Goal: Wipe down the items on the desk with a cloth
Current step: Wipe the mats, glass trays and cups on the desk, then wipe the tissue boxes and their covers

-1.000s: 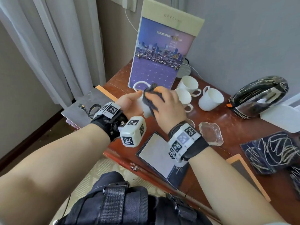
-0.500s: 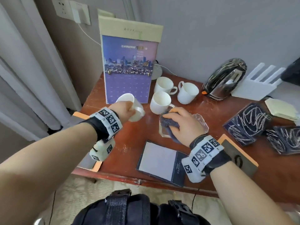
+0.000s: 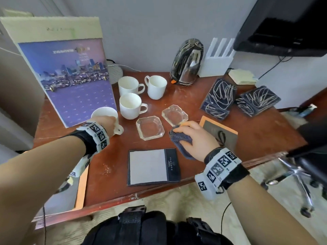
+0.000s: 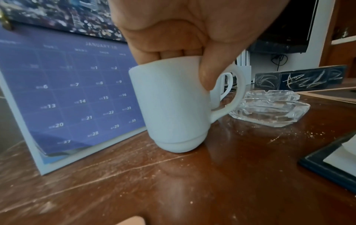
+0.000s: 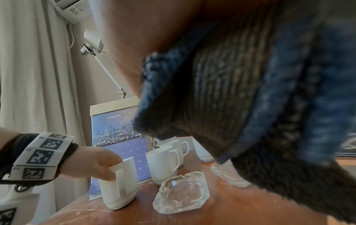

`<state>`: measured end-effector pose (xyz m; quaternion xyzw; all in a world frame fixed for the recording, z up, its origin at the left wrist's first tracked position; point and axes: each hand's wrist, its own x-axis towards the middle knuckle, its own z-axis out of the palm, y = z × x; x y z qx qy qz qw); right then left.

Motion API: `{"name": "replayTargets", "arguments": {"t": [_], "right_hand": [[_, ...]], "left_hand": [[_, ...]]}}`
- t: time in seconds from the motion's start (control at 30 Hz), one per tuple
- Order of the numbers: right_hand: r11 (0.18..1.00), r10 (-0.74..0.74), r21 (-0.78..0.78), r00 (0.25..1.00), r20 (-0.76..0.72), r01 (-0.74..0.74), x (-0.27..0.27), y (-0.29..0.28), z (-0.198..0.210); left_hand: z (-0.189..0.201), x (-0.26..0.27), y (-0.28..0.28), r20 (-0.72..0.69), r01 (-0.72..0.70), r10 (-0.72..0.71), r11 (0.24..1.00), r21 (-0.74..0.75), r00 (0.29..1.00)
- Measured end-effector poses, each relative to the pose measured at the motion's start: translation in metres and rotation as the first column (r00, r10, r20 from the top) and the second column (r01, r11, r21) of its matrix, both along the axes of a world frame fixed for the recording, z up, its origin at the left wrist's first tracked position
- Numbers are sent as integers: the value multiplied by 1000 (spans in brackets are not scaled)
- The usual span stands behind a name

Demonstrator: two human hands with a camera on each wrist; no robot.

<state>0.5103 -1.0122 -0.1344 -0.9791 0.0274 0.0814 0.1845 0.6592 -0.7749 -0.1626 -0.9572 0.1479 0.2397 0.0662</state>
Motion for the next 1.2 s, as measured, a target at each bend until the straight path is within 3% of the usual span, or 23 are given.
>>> {"name": "replayTargets", "arguments": {"t": [0.07,0.2,0.3,0.43,0.57,0.73,0.87,1.0,1.2], "right_hand": [[1000,-5,30,1000,2,5,-7,-8,0],[999,-14,50,1000,21,13,-23,-34,-1],[997,-22,74,999,31,20,-40,-64,-1],[998,-36,41,999,-4,37,-64,-116,2],[999,-21,39,1000,19,21,-89,-174,3],[999,26,45,1000,9,-27,-106,-229,3],[997,27,74,999,18,-28,-112,-263,2],[996,0,90,998,68,-6,-109,-296,-2],[996,-53,74,991,121,44,-80,-356,-2]], "left_hand": [[-3,1,-3,-36,-1,2,1000,26,999],[-2,-4,-11,-76,-142,138,989,-52,988],[3,-14,-20,61,-196,203,974,-113,977],[13,-44,-56,347,-198,200,979,-42,916],[8,-67,-98,425,-179,216,976,-126,879],[-1,-108,-179,361,-119,260,922,-369,896],[-3,-126,-241,242,-84,209,893,-442,947],[-3,-132,-289,212,-16,147,856,-517,966],[-8,-102,-356,178,73,32,832,-550,983]]}}
